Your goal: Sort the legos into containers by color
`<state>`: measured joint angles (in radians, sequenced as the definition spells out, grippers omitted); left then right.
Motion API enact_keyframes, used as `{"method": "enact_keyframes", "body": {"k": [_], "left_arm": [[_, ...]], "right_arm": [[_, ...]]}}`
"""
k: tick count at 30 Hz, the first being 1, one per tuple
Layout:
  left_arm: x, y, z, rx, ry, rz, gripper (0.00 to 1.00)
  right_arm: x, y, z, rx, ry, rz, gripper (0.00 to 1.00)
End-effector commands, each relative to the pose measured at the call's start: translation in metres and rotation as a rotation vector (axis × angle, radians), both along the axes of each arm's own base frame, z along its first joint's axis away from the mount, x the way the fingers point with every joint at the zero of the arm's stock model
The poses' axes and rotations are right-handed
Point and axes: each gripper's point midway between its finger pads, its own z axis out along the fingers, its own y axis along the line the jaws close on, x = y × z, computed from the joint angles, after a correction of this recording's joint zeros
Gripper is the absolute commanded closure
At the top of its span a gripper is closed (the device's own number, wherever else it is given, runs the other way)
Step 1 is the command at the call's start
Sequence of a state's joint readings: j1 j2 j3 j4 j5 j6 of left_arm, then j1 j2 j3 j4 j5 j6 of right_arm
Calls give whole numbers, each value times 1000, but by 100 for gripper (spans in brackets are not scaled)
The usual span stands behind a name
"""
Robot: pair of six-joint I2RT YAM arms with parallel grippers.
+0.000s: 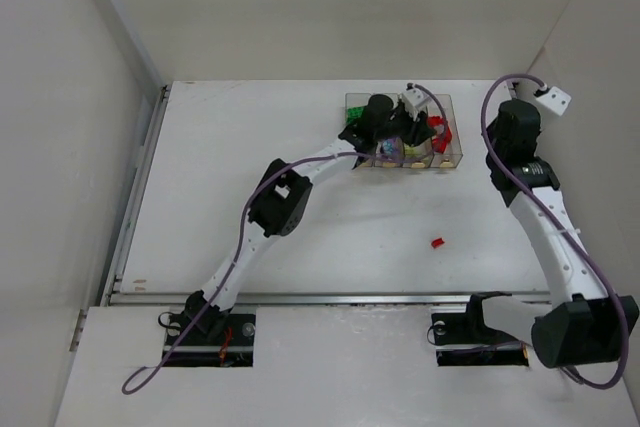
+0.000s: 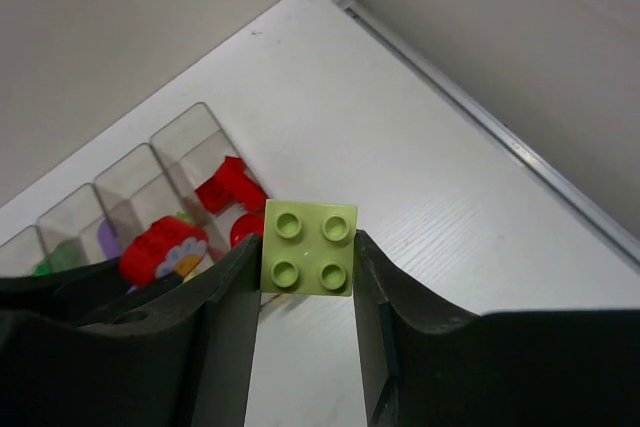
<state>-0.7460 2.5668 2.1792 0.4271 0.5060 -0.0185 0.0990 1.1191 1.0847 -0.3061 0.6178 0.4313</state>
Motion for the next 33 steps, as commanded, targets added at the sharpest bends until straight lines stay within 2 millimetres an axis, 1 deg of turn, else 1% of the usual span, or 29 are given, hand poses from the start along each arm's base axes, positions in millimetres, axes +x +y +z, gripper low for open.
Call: {"method": "enact_keyframes", "body": {"k": [1,2,3,4,5,6,7,8,9,10,12,13,14,15,16,17,18,20,21,22,24,25,26,28,29,30,31,32,33], "left_arm": [[5,-3,85,-180,-136,42,100],[0,-9,78,-169,-138,32,100],[1,-9,84,-177,-146,32,100],[-3,-15,76,-168,-146,31,100],[-2,-16,74,-168,-146,31,100],[-6,-20,76,-175,-152,31,100],[-4,-20,70,-169,-145,40,100],[-7,-25,62,-157,-148,40,100],[-4,-24,63,-157,-148,54,100],[-6,-28,56,-142,-165,55,100],[1,-24,56,-135,-178,96,100],[-5,-30,44,-118,-173,85,100],[-2,-28,44,-110,-190,97,100],[-4,-32,38,-99,-193,105,100],[-3,-32,38,-98,-193,114,100],[-9,-37,42,-106,-198,104,100],[-7,-37,34,-98,-191,114,97],[-5,-36,34,-97,-191,125,89],[-3,-35,34,-97,-191,134,78],[-2,-34,34,-96,-191,143,71],[-2,-34,34,-93,-199,143,55],[-2,-34,34,-93,-199,143,39],[-2,-34,34,-93,-199,143,31],[-4,-35,34,-97,-190,134,20],[-4,-35,42,-106,-196,134,11],[-4,-35,42,-106,-196,134,8],[-5,-34,49,-113,-202,135,6],[-5,-34,49,-113,-202,135,5],[-9,-33,65,-128,-214,120,5]], "right_arm": [[18,-16,-4,-26,8,-32,100],[23,-15,-7,-9,16,-20,100],[26,-15,-12,-10,35,-20,100],[28,-13,-7,-5,25,-10,100],[27,-16,-7,-5,25,-19,100],[29,-15,-10,-2,25,-9,100],[29,-15,-10,-2,25,-9,100],[30,-13,-8,2,16,0,100],[31,-12,-8,5,16,9,100],[30,-12,-10,4,25,9,100],[30,-12,-10,-3,30,11,100],[28,-16,-16,-3,42,1,100],[25,-17,-11,-10,33,3,100],[22,-17,-11,-10,32,3,100],[22,-17,-11,-18,36,6,100],[20,-17,-8,-18,26,6,100],[20,-17,-7,-18,25,6,100],[20,-17,-8,-25,30,8,100],[19,-16,-3,-22,18,17,100],[19,-16,-3,-22,18,17,100],[17,-16,3,-31,2,20,100],[16,-16,6,-31,-8,19,100],[15,-17,6,-39,-2,22,100],[16,-16,6,-46,3,34,100],[16,-16,6,-46,3,34,100],[16,-14,11,-43,-16,44,100],[16,-13,10,-48,-11,57,100],[16,-13,10,-57,-6,59,100],[16,-9,13,-51,-15,84,100]]}}
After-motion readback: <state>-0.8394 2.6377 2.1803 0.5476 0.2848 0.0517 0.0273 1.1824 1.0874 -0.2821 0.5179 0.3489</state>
